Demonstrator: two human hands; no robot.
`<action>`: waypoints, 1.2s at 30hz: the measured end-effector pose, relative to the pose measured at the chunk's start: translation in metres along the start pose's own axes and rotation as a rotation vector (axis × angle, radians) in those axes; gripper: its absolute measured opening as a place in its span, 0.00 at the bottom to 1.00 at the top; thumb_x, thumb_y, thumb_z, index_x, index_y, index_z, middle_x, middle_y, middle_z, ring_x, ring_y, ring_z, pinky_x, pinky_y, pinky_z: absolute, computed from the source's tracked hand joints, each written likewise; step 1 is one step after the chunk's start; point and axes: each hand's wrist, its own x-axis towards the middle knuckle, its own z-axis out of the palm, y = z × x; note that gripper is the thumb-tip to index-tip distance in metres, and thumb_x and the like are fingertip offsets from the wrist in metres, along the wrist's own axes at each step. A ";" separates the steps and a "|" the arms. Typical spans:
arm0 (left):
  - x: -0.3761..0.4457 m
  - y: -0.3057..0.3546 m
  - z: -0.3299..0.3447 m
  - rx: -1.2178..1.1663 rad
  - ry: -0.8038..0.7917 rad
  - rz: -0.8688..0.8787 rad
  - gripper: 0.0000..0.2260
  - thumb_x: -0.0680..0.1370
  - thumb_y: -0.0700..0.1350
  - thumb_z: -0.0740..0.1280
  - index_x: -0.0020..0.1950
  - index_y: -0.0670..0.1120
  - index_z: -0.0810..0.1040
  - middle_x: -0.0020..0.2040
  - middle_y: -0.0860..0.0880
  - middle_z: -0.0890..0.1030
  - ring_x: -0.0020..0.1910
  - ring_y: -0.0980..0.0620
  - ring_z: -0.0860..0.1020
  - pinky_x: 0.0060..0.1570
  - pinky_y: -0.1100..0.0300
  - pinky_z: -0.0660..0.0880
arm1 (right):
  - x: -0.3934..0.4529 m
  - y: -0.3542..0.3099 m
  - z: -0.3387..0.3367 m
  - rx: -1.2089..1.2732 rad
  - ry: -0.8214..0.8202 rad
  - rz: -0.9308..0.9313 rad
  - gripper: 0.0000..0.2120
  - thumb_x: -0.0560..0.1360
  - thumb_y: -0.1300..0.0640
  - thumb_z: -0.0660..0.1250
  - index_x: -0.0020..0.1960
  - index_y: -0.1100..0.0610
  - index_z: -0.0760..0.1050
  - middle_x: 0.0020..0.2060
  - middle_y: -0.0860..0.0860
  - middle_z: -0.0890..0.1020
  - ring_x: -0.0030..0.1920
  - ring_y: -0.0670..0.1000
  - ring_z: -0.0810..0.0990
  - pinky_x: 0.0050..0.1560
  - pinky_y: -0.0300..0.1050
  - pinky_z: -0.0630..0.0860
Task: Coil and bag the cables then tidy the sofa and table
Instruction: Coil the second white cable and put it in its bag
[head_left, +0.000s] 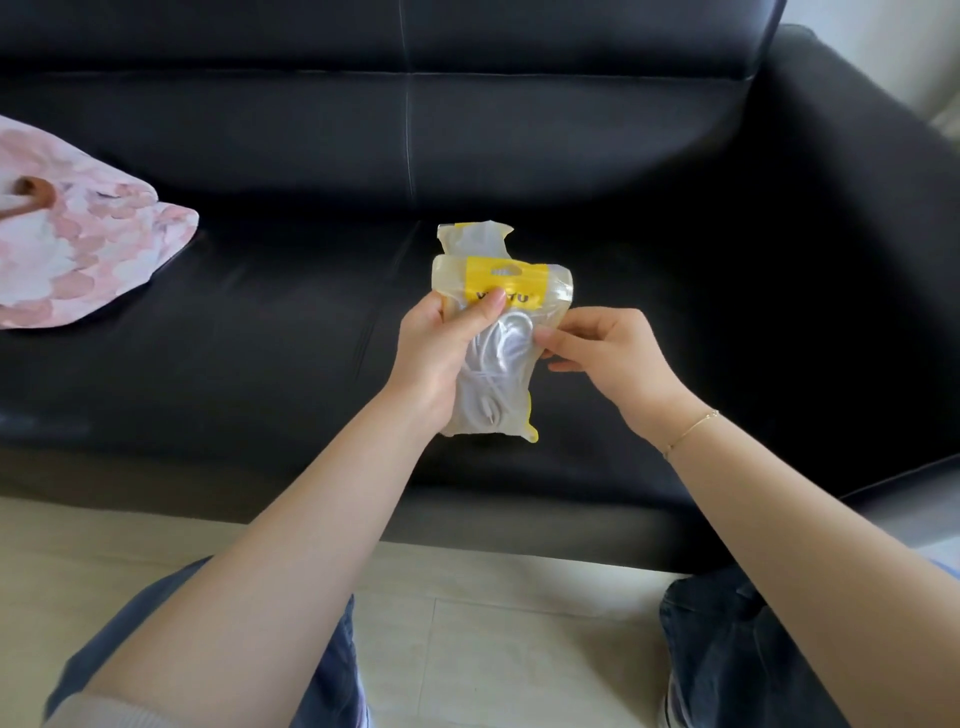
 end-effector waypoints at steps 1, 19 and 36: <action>0.001 0.001 -0.002 -0.023 -0.030 -0.015 0.18 0.75 0.44 0.73 0.62 0.38 0.77 0.57 0.40 0.82 0.56 0.42 0.82 0.58 0.46 0.78 | 0.000 0.000 0.000 0.020 0.024 -0.010 0.05 0.75 0.61 0.71 0.49 0.62 0.83 0.43 0.54 0.86 0.43 0.48 0.84 0.48 0.43 0.82; -0.001 -0.019 0.001 -0.143 -0.026 -0.132 0.20 0.76 0.43 0.71 0.64 0.35 0.75 0.59 0.36 0.81 0.58 0.38 0.80 0.58 0.44 0.78 | 0.000 -0.001 0.001 0.012 0.158 -0.092 0.08 0.78 0.56 0.67 0.50 0.60 0.81 0.46 0.56 0.85 0.48 0.54 0.84 0.52 0.50 0.82; -0.002 -0.017 0.001 -0.071 0.004 -0.046 0.11 0.79 0.48 0.68 0.54 0.40 0.80 0.55 0.40 0.82 0.55 0.42 0.82 0.55 0.50 0.80 | 0.005 0.008 -0.004 -0.042 0.263 -0.052 0.09 0.79 0.56 0.65 0.47 0.62 0.78 0.44 0.61 0.82 0.42 0.51 0.78 0.47 0.49 0.80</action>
